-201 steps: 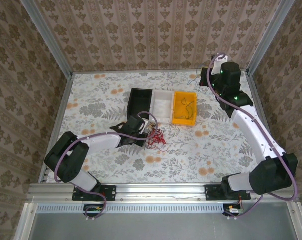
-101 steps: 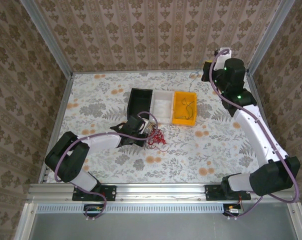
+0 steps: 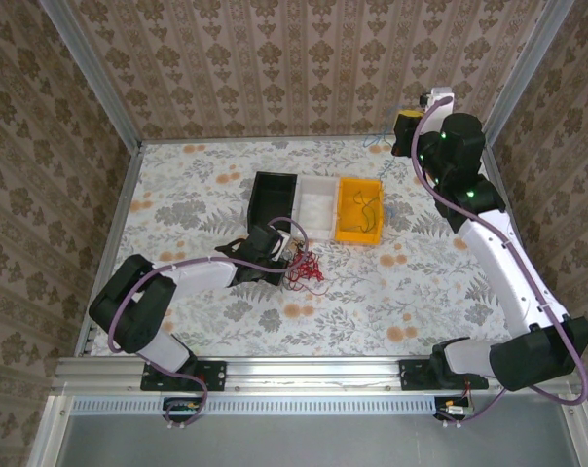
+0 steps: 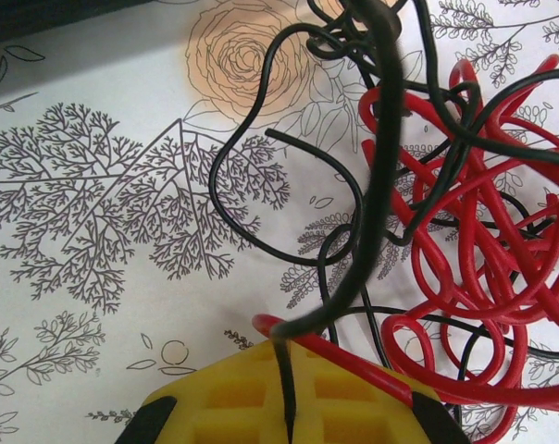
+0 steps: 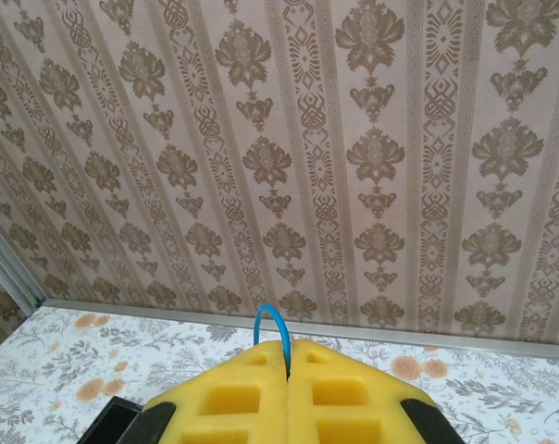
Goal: Untangle the cables
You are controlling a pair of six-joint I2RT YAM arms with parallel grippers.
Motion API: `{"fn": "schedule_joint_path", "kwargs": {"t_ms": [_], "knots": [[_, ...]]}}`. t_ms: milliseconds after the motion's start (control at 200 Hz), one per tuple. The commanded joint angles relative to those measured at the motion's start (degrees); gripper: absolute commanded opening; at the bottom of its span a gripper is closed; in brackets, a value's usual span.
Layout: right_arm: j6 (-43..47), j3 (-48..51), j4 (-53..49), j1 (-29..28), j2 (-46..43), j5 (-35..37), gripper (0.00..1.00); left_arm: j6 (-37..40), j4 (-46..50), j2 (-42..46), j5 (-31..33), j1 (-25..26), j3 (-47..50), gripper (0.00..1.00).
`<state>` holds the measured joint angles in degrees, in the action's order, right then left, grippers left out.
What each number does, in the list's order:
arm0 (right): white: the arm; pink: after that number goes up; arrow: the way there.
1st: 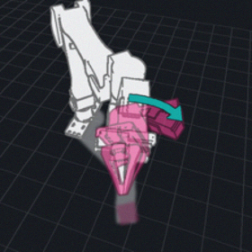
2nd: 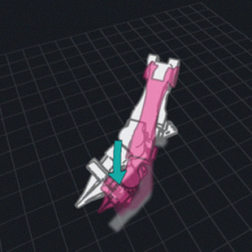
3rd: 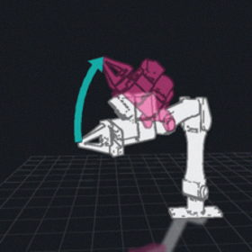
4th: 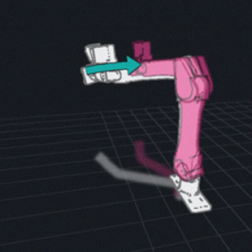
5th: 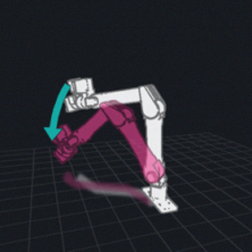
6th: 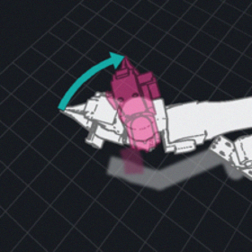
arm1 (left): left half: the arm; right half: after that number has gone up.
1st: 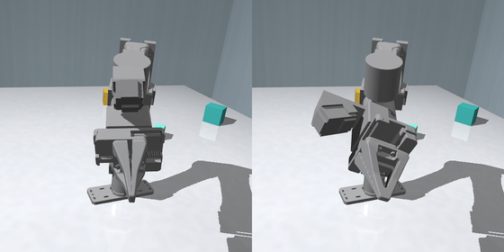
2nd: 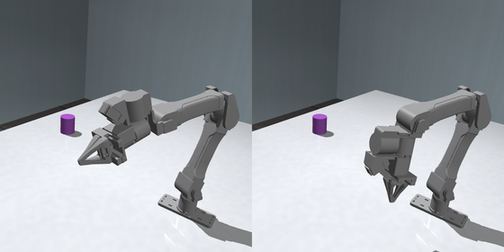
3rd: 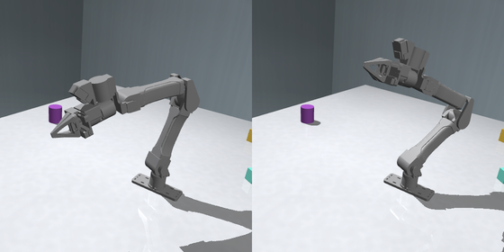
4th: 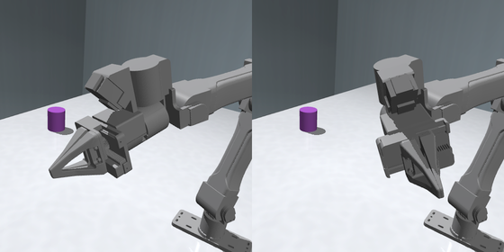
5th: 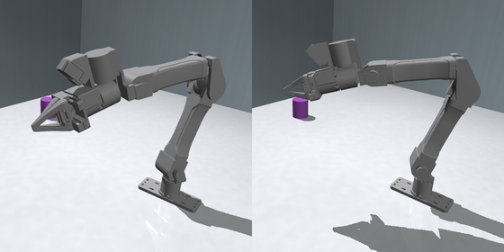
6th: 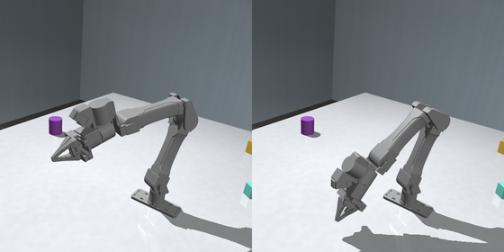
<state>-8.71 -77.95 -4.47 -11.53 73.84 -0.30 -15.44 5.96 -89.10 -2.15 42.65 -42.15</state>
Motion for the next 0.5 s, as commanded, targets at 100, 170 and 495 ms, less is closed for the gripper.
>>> {"fn": "schedule_joint_path", "kwargs": {"t_ms": [100,170,495], "knots": [[-1.01,3.63,0.68,-0.35,-2.08,-0.33,0.01,-0.38,-0.07,-0.72,-0.92,-0.29,-1.79,0.0],[-1.64,4.68,1.08,-0.44,-1.96,-0.61,0.01,-0.29,0.1,-0.73,-0.96,-0.21,-1.88,0.0],[-2.39,5.82,2.26,-0.66,2.82,0.54,0.01,-0.27,0.46,-0.94,-0.98,-0.2,-2.15,0.0]]}}
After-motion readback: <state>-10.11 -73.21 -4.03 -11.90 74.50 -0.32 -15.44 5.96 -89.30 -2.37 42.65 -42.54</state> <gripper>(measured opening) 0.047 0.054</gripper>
